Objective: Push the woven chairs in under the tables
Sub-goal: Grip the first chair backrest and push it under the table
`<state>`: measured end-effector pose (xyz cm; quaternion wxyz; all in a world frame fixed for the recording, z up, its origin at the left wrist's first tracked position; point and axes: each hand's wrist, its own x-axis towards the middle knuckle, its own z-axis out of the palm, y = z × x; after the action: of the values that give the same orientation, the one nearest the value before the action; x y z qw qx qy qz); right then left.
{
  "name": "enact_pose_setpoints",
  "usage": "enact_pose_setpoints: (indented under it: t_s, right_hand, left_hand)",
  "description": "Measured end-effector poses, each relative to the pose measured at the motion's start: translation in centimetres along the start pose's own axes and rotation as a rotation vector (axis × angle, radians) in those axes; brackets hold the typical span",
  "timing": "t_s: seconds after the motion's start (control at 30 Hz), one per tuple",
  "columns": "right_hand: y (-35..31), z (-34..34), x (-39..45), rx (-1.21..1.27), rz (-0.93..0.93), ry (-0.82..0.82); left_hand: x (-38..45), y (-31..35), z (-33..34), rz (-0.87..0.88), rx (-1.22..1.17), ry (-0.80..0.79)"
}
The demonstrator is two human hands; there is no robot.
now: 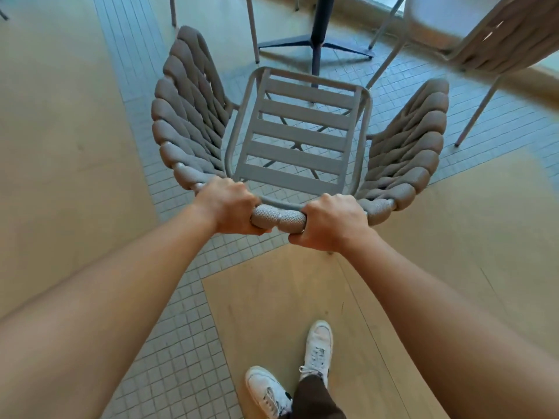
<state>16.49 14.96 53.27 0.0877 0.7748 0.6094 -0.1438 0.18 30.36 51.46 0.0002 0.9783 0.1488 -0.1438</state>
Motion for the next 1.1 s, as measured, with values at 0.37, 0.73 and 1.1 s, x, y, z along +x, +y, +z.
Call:
enact_pose_setpoints:
  t_s: [0.37, 0.73, 1.1]
  right_hand:
    - [2.8, -3.5, 8.1, 0.005, -0.021, 0.005]
    - [4.7, -6.5, 16.9, 0.008, -0.023, 0.012]
    - [5.1, -7.8, 22.4, 0.036, 0.064, 0.005]
  left_hand:
    - [6.5, -5.7, -1.4, -0.04, -0.004, 0.086]
    - [12.7, -13.1, -2.8, -0.015, -0.001, 0.16]
    - [17.0, -18.5, -3.2, 0.065, -0.039, 0.191]
